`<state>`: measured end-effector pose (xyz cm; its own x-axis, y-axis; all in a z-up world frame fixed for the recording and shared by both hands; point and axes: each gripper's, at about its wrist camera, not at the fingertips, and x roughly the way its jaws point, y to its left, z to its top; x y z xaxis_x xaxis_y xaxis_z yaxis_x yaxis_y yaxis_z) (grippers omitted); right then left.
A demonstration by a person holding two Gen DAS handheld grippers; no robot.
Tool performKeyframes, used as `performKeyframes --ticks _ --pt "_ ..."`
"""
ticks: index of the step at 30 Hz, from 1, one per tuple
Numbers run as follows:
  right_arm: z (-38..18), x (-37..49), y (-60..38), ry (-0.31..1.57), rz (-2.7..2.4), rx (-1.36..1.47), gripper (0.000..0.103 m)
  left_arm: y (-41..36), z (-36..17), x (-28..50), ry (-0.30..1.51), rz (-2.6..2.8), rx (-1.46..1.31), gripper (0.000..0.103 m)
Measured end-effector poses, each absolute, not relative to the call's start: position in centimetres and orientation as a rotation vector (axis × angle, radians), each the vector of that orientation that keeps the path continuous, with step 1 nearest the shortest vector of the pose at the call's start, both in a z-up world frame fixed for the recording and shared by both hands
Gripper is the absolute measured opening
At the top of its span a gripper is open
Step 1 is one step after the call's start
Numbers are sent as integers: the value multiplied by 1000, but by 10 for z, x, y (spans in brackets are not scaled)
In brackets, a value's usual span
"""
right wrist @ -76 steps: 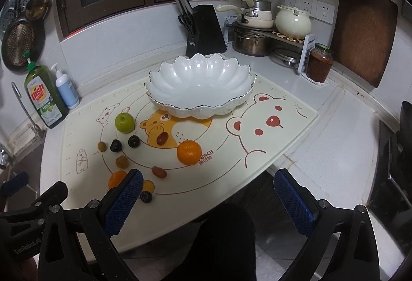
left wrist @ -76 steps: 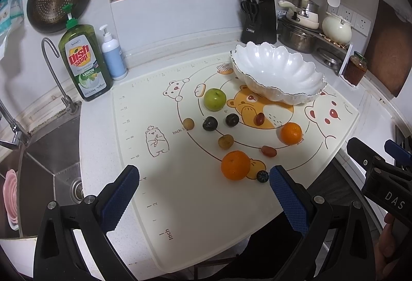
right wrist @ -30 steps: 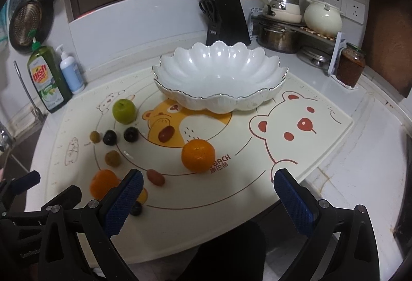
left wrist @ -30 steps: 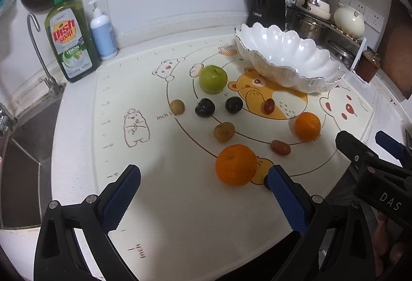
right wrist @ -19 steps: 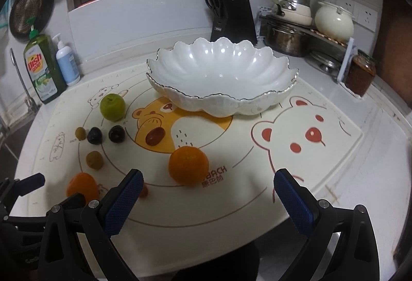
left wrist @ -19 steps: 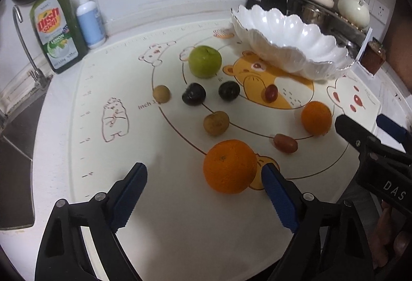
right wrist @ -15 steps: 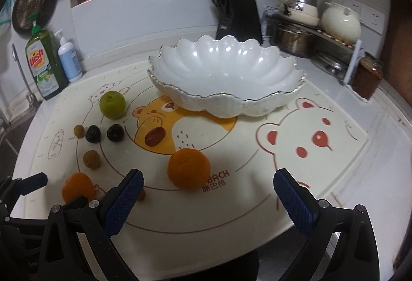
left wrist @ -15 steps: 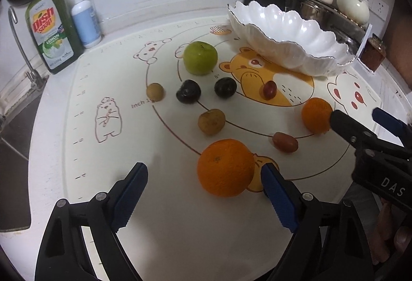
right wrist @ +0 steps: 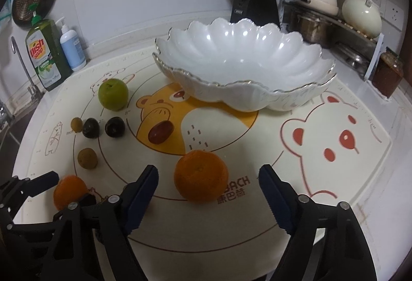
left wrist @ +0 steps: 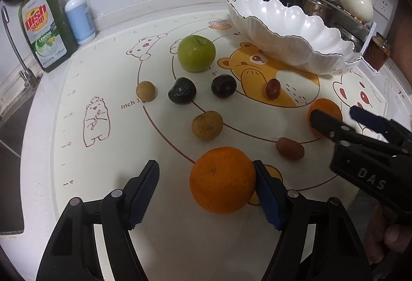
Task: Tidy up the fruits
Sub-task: 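Grasp an orange with the left tool while the right tool grasps the other orange, then carry both oranges over the white bowl and open both tools to drop them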
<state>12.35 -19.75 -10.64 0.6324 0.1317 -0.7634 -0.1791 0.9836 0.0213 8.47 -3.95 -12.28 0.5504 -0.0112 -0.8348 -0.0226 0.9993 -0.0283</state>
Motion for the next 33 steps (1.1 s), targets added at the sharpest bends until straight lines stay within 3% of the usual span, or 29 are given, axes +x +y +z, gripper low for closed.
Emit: performKeyframes --ticks 4,7,11,14,33 --pt "-116 128 -195 903 196 -44 67 -41 -126 85 990 -4 -36 69" --pt "-122 131 -194 926 214 -34 54 -44 -128 85 994 -12 -22 63" --pt "-123 130 -194 922 200 -45 46 -46 -129 84 993 -27 -20 57" --pt "-122 129 -194 922 206 -45 45 -50 -127 83 988 -48 -7 46" --pt "-96 117 -192 890 203 -40 44 -45 -105 78 941 -59 -8 45"
